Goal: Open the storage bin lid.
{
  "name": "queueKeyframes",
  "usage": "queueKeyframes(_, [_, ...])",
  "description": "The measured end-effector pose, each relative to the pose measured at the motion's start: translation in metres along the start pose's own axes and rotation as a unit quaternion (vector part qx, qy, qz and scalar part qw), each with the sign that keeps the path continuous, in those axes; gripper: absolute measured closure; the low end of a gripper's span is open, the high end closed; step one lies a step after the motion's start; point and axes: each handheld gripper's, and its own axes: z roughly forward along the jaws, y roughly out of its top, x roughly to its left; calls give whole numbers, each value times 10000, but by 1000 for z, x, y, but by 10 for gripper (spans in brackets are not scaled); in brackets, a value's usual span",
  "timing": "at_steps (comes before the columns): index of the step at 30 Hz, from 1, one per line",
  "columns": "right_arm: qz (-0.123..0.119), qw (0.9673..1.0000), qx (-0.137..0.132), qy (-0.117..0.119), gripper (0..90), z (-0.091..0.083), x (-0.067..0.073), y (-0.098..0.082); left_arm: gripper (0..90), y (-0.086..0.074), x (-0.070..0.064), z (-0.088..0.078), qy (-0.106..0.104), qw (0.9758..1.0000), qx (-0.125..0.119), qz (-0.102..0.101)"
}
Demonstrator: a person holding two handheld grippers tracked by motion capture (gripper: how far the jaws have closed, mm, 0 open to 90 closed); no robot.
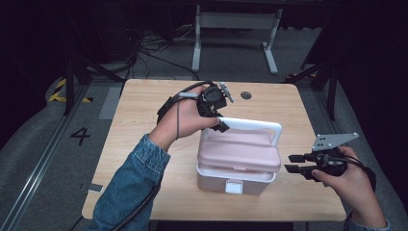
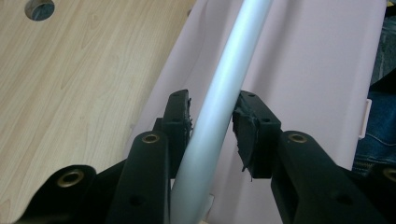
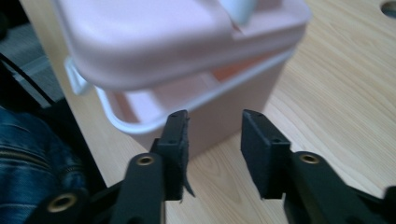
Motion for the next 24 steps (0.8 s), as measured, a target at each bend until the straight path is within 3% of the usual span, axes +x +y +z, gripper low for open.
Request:
queueKeyframes(8, [-43,9986,-239,475,795,14,5,3,675,0,1,-1,-33,9999,-71,-74])
queueKeyframes(14, [-47,9960,-468,761,857,21,7,4,675,0,3,-3,-29,9999,-116,-86])
queueKeyframes(22, [-98,9942,-760,753,897,22,6,5,669,-2,5,-4,-32,9997,-200,-164])
queueKeyframes(24, [-104,9941,-790,733,900,21,6,5,613,-3,5,-4,-90,9994,-275,-187])
